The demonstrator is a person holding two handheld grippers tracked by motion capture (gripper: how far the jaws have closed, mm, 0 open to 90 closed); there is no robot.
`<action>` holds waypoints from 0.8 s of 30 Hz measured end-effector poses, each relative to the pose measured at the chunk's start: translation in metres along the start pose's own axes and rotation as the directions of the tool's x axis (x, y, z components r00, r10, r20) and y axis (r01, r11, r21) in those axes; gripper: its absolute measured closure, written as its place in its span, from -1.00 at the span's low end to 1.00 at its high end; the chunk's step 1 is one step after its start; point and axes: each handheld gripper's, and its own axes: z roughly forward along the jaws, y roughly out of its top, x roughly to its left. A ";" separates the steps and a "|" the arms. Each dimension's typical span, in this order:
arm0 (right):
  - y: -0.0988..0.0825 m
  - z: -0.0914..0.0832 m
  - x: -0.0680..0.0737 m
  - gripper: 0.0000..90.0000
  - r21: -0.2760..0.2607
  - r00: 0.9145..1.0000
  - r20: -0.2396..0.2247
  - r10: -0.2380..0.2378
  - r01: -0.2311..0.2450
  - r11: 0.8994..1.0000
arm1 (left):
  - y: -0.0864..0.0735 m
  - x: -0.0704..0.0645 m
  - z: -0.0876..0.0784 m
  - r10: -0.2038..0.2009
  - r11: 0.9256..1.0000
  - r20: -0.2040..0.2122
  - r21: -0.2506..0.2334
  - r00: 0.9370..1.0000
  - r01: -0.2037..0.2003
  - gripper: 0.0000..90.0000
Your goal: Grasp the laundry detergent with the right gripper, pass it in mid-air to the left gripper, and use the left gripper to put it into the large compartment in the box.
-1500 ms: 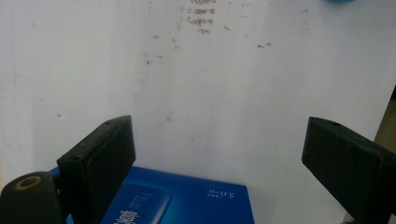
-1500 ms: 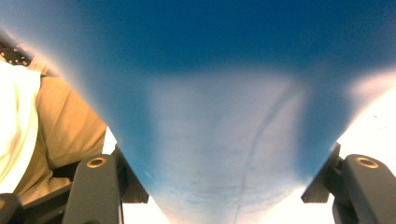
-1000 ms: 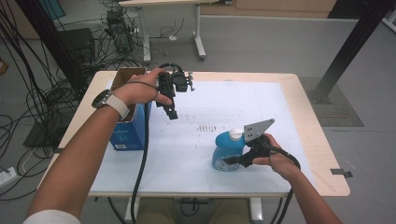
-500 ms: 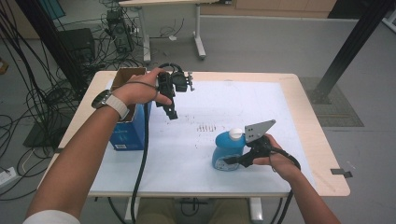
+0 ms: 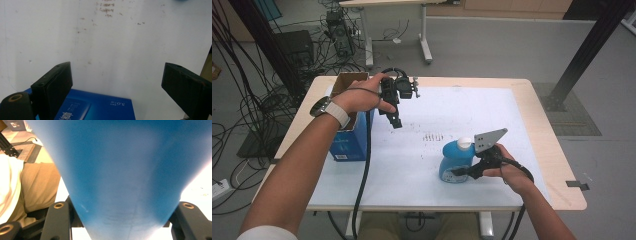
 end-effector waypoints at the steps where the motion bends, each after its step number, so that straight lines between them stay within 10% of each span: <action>1: 0.000 0.000 0.000 -0.06 0.001 1.000 -0.002 -0.002 0.002 1.000 | 0.000 0.000 0.000 0.000 1.000 0.002 0.000 1.000 0.000 -0.77; 24: 0.000 0.000 0.001 -0.04 0.002 1.000 0.010 -0.004 0.004 1.000 | 0.001 -0.001 0.002 0.002 1.000 0.002 -0.004 1.000 -0.002 -0.77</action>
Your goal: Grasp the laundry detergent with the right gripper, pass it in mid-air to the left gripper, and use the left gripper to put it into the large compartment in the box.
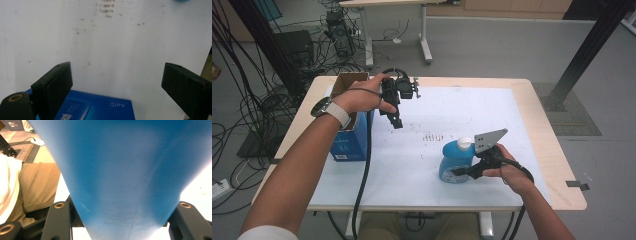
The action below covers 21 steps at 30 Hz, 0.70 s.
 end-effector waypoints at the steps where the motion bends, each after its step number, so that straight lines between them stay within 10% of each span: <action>1: 0.000 0.000 0.000 -0.04 0.000 1.000 0.000 0.001 -0.001 1.000 | 0.000 0.000 0.000 0.000 1.000 -0.001 -0.001 1.000 0.000 -0.77; 21: 0.000 0.000 0.001 -0.03 -0.002 1.000 0.006 0.004 -0.004 1.000 | -0.003 -0.001 -0.002 -0.007 1.000 -0.004 -0.001 1.000 0.007 -0.77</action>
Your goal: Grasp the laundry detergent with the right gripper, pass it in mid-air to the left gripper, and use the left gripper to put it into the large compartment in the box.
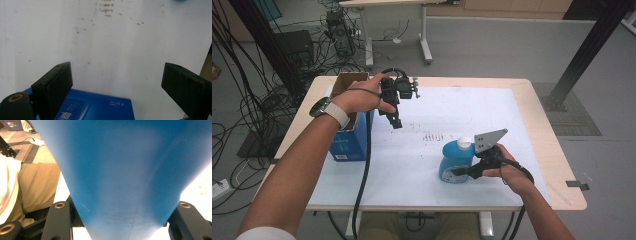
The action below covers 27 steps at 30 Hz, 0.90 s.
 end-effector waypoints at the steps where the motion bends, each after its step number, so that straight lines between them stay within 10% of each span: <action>1: 0.000 0.000 0.000 -0.03 0.000 1.000 0.000 0.000 0.000 1.000 | 0.000 0.000 0.000 0.001 1.000 0.001 0.002 1.000 -0.001 -0.77; 27: 0.000 0.000 -0.001 -0.04 0.000 1.000 -0.005 0.005 -0.005 1.000 | -0.002 0.000 -0.001 -0.004 1.000 -0.002 -0.002 1.000 0.004 -0.77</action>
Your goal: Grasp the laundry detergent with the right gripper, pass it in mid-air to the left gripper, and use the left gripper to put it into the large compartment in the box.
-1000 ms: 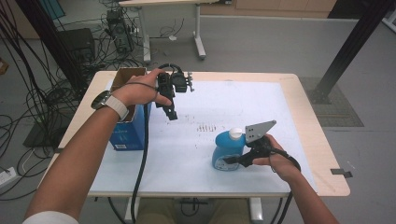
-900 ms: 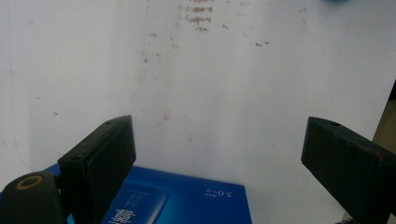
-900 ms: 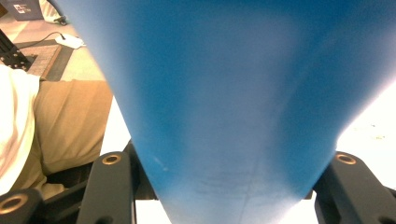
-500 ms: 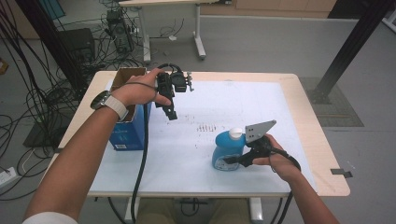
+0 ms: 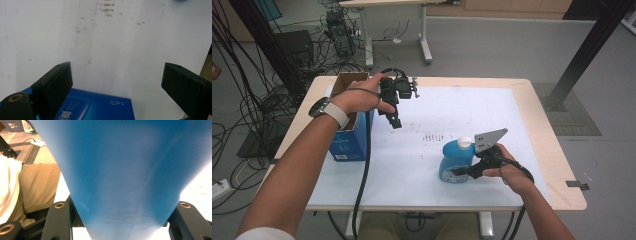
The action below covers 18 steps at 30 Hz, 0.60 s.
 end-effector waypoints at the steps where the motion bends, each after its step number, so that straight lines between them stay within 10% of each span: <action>1: 0.000 0.000 0.000 -0.04 0.000 1.000 0.000 0.000 0.000 1.000 | 0.000 0.000 0.000 0.002 1.000 -0.001 0.000 1.000 -0.002 -0.77; 18: 0.000 0.000 0.000 -0.04 0.000 1.000 0.001 0.005 -0.005 1.000 | -0.002 -0.001 0.000 -0.003 1.000 -0.003 -0.010 1.000 0.003 -0.77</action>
